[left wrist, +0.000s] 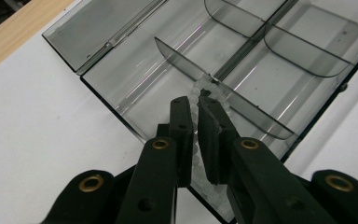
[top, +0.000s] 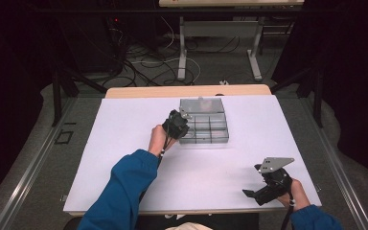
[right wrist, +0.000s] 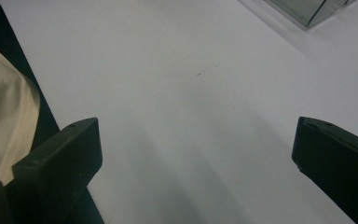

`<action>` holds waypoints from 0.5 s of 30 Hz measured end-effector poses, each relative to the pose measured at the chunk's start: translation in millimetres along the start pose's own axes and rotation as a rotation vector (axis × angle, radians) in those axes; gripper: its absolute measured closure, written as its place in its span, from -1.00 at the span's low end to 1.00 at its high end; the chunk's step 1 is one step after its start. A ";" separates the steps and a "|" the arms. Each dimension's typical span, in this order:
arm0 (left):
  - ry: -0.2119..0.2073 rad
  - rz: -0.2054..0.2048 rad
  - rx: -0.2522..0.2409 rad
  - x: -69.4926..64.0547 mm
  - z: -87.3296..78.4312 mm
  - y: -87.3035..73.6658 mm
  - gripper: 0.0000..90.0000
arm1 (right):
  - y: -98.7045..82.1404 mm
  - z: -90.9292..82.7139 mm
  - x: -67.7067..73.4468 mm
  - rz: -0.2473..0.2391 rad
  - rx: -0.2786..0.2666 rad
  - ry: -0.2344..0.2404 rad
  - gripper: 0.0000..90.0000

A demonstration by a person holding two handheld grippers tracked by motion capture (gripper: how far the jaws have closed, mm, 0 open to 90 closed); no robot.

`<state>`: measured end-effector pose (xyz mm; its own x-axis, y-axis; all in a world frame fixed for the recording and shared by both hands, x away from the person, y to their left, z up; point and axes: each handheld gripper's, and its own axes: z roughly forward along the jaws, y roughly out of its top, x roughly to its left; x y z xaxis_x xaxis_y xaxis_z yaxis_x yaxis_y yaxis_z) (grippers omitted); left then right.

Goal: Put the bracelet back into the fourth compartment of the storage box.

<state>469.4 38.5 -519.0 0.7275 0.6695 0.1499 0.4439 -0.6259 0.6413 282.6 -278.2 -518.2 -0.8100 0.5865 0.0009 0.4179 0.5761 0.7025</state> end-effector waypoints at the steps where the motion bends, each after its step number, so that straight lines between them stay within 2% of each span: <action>1: 0.001 0.001 0.011 0.6 0.0 0.1 0.87 | 0.0 0.0 -0.3 -0.003 -0.001 0.000 -0.97; 3: 0.004 -0.003 0.003 1.3 0.5 -0.7 0.82 | 0.1 0.1 -1.1 -0.016 -0.001 0.004 -0.97; 15: 0.003 -0.015 -0.057 3.1 -15.3 -1.1 0.54 | 0.1 0.1 -0.9 -0.015 -0.001 0.004 -0.97</action>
<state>463.1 47.3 -507.8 0.7192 0.6801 0.1421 0.4242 -0.5917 0.6855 283.5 -278.6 -518.2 -0.8179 0.5753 -0.0067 0.4052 0.5843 0.7031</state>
